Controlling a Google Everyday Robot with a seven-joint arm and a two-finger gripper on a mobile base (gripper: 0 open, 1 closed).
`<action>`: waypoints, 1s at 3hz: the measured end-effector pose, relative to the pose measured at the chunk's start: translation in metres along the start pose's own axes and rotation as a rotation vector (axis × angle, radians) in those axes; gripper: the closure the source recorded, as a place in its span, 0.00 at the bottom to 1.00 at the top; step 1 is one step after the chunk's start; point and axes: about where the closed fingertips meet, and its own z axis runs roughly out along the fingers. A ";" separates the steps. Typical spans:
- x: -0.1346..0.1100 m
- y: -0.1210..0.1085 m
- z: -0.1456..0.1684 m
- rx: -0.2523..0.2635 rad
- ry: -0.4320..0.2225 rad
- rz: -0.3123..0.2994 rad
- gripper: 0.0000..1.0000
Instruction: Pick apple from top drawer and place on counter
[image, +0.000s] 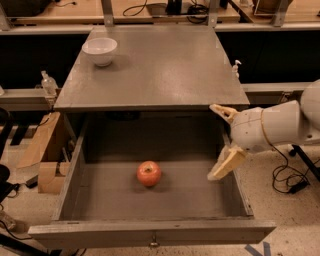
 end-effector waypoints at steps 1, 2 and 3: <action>-0.002 0.006 0.088 -0.071 -0.027 0.022 0.00; 0.000 0.017 0.141 -0.122 -0.072 0.047 0.00; 0.003 0.032 0.190 -0.192 -0.108 0.083 0.00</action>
Offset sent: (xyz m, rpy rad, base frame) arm 0.0449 0.1376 -0.1442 0.1210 0.1617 0.1104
